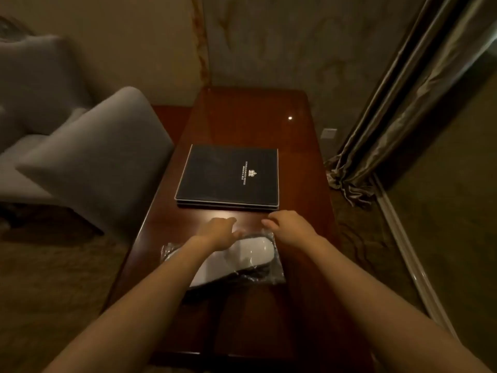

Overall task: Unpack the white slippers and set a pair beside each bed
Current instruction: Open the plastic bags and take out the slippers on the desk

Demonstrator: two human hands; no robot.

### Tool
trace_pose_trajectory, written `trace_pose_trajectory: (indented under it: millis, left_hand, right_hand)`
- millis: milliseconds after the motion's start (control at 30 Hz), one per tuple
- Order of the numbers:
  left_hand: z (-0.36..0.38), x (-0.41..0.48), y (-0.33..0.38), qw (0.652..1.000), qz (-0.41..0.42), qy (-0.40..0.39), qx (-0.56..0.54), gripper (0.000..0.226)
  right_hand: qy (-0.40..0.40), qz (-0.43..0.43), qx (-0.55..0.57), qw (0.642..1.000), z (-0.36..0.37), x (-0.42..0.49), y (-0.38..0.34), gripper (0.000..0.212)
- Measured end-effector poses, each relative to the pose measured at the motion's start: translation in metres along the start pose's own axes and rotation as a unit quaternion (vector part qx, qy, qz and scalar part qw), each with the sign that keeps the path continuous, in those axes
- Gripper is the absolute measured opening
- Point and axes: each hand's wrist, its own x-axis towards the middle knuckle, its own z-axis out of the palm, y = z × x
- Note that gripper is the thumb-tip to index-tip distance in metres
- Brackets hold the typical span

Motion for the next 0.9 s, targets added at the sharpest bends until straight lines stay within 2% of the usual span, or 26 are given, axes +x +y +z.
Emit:
trace_pose_trajectory:
  millis: [133, 333, 433, 600, 700, 900]
  left_hand:
    - [0.025, -0.008, 0.000, 0.999, -0.019, -0.023, 0.018, 0.067]
    - [0.052, -0.014, -0.002, 0.997, 0.010, -0.062, 0.041, 0.109]
    - [0.063, -0.014, -0.006, 0.996, 0.022, -0.065, 0.065, 0.122]
    - [0.073, -0.013, -0.006, 0.996, 0.026, -0.001, 0.083, 0.119]
    - [0.073, -0.009, -0.006, 0.997, 0.022, 0.011, 0.070, 0.116]
    - [0.071, -0.006, -0.009, 0.997, 0.036, 0.032, 0.058, 0.111]
  right_hand:
    - [-0.021, 0.020, -0.024, 0.999, 0.028, -0.011, 0.008, 0.034]
    - [0.016, 0.036, -0.099, 0.994, 0.057, -0.015, 0.017, 0.034]
    - [0.032, 0.038, -0.126, 0.991, 0.066, -0.016, 0.016, 0.031]
    - [0.080, 0.026, -0.153, 0.985, 0.080, -0.017, 0.009, 0.023]
    - [0.082, 0.030, -0.167, 0.982, 0.082, -0.018, 0.003, 0.016]
    - [0.092, 0.022, -0.164, 0.982, 0.078, -0.021, 0.004, 0.016]
